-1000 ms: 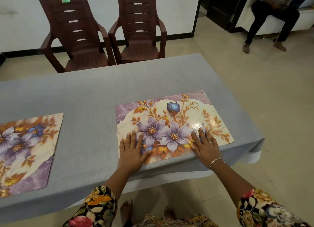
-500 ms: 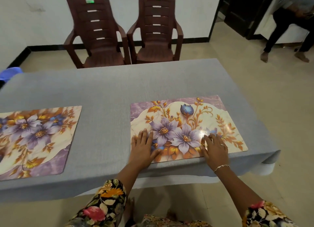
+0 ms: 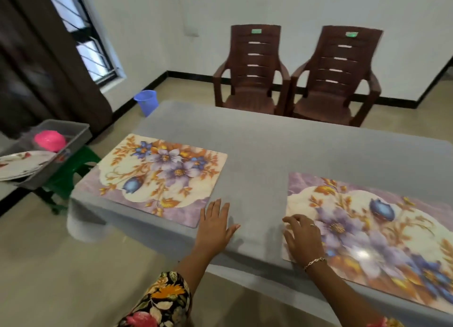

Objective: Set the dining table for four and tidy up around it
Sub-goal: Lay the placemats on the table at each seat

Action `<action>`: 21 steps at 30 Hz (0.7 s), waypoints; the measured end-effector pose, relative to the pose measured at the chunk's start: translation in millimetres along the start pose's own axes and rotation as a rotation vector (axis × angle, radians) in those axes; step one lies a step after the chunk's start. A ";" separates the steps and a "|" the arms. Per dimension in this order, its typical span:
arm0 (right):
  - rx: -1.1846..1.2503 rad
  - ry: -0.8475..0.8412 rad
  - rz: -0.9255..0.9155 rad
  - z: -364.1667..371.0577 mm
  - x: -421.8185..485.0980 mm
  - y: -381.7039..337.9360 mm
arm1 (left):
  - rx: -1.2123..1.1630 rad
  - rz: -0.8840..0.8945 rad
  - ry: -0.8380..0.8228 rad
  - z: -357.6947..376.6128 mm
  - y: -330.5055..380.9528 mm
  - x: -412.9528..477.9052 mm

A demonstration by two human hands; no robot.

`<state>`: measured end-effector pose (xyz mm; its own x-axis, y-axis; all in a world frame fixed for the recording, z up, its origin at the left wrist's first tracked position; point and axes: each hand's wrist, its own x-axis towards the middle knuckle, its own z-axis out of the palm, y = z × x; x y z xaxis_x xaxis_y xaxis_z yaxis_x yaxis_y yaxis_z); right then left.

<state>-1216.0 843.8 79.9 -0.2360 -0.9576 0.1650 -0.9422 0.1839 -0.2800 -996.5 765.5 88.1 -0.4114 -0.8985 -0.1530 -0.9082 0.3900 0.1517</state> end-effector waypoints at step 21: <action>0.105 -0.159 0.406 101.3 113.5 -240.3 | -0.158 -0.531 0.086 -55.9 -347.7 29.3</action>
<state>-992.3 668.5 70.1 -0.5343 -0.8362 -0.1235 -0.7498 0.5363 -0.3874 -688.5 592.3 85.4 0.1132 -0.9791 -0.1689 -0.9638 -0.1495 0.2207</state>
